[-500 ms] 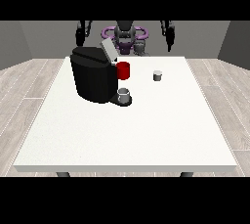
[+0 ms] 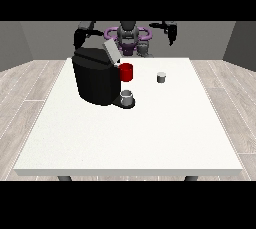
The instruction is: Insert the coffee pod into the coffee machine and close the lid
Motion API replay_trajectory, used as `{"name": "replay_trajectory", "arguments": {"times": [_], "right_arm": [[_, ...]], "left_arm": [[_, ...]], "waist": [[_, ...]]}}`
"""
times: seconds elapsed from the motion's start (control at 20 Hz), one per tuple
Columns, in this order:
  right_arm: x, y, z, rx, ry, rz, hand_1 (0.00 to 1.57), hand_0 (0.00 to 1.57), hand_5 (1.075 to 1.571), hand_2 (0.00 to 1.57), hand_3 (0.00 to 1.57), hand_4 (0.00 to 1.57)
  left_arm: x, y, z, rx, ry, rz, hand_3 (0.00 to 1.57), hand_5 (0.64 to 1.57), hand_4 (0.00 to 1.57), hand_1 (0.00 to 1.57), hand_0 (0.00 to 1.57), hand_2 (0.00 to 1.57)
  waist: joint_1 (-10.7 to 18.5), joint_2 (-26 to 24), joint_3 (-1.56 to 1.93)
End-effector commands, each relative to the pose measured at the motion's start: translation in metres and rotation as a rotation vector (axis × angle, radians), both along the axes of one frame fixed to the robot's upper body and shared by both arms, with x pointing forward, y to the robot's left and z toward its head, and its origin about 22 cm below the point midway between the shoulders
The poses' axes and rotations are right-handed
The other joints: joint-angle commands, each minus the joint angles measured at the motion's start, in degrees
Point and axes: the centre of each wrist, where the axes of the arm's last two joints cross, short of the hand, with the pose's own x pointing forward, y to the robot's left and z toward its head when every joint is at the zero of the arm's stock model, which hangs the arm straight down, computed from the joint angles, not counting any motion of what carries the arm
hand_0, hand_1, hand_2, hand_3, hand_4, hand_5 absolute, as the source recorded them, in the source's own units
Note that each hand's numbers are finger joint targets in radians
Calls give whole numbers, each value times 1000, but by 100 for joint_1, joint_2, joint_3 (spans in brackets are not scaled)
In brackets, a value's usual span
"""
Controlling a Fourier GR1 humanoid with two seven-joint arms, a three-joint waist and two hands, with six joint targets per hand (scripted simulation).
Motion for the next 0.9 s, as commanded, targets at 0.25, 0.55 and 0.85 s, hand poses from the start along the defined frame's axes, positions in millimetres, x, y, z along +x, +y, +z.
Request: {"name": "replay_trajectory", "arguments": {"times": [0.25,0.55,0.85], "right_arm": [[1,-9,13,8,-46,-39,0,0,1571,0,0,169],[26,15,44,52,-97,5,0,0,1571,0,0,186],[16,19,24,56,-149,71,0,0,1571,0,0,283]], "left_arm": [[5,18,5,165,-9,10,0,1571,213,0,0,0],[47,46,24,266,45,64,0,1571,0,0,0,0],[67,75,15,300,96,54,0,1571,0,0,0,0]], "waist": [[-198,-5,2],[-586,427,-1],[-825,833,0]]}}
